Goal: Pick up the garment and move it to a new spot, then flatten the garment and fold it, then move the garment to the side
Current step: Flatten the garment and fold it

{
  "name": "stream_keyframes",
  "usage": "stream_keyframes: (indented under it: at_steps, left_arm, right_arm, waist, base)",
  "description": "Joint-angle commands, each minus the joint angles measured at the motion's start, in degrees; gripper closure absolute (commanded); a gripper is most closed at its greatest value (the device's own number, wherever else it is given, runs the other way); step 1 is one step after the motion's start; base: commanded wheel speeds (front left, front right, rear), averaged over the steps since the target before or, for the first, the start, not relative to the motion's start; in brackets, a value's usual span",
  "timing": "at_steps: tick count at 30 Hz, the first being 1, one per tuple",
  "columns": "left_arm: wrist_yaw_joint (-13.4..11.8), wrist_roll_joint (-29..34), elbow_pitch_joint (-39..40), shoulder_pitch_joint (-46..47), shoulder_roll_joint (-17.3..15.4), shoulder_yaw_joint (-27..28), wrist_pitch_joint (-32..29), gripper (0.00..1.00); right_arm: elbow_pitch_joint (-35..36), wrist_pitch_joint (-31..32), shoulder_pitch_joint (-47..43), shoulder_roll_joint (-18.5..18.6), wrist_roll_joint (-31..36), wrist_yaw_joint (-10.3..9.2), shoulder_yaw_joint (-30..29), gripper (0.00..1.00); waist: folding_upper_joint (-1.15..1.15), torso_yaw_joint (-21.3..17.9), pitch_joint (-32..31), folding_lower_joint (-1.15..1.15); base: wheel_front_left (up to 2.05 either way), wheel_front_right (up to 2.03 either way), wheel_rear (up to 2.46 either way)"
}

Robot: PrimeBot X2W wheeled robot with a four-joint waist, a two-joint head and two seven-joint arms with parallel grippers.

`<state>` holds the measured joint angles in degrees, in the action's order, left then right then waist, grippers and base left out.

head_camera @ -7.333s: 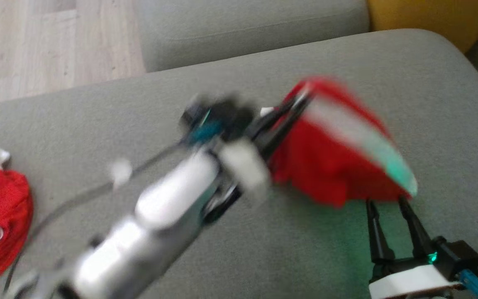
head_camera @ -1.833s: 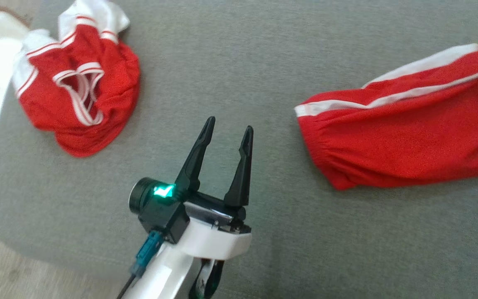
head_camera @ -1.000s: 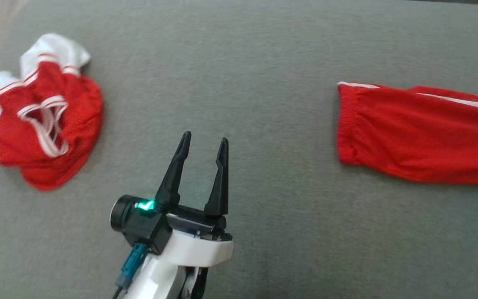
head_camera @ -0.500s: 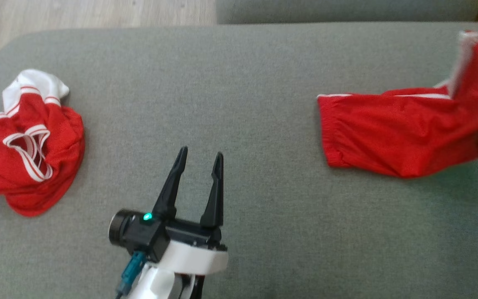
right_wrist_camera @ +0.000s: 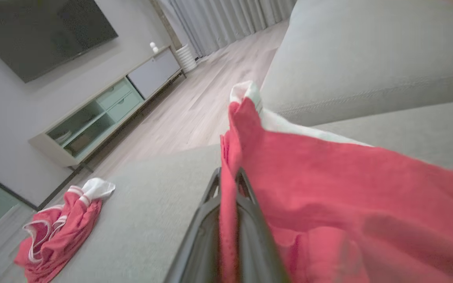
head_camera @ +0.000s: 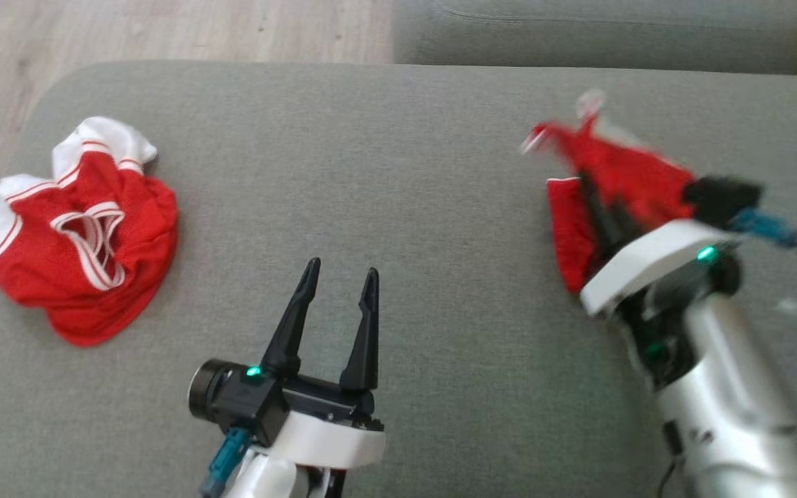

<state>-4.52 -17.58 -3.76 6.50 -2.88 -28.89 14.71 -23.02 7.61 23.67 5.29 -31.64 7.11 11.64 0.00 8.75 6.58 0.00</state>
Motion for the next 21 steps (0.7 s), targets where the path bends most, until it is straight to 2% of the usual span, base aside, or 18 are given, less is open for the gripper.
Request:
stream_keyframes:
  at_steps: [1,5,11,16,21]
  left_arm:
    - [0.1,-0.2,1.5,0.7,0.0,1.2,0.3,0.00]
    - [-0.4,-0.5,1.6,0.3,0.0,1.3,0.3,0.00]
    - [-1.4,-0.6,2.3,-2.5,0.0,3.1,0.3,0.00]
    - [-2.2,0.4,3.0,-6.0,0.0,5.5,0.3,0.00]
    - [-3.5,2.6,4.3,-9.1,0.0,9.0,0.3,0.00]
  right_arm:
    - [2.0,-0.3,0.4,-0.7,-0.1,0.37,1.5,0.00]
    - [4.5,-2.4,-2.5,-1.3,-1.1,0.37,5.8,0.00]
    - [10.4,-9.6,-7.9,4.1,1.1,0.37,7.3,0.00]
    - [12.5,-17.0,-14.0,7.9,2.6,0.37,3.2,0.00]
    - [12.4,-21.3,-19.5,11.4,8.4,0.37,-0.6,0.00]
  waist:
    - [0.00,0.6,-0.2,0.00]
    - [0.00,1.3,-1.3,0.00]
    - [0.00,0.2,-4.7,0.00]
    - [0.00,-1.1,-7.5,0.00]
    - [0.00,-1.9,-8.8,0.00]
  base:
    - [0.00,0.00,0.00]
    - [0.00,0.00,0.00]
    - [0.00,0.00,0.00]
    - [0.00,0.00,0.00]
    - [0.00,0.00,0.00]
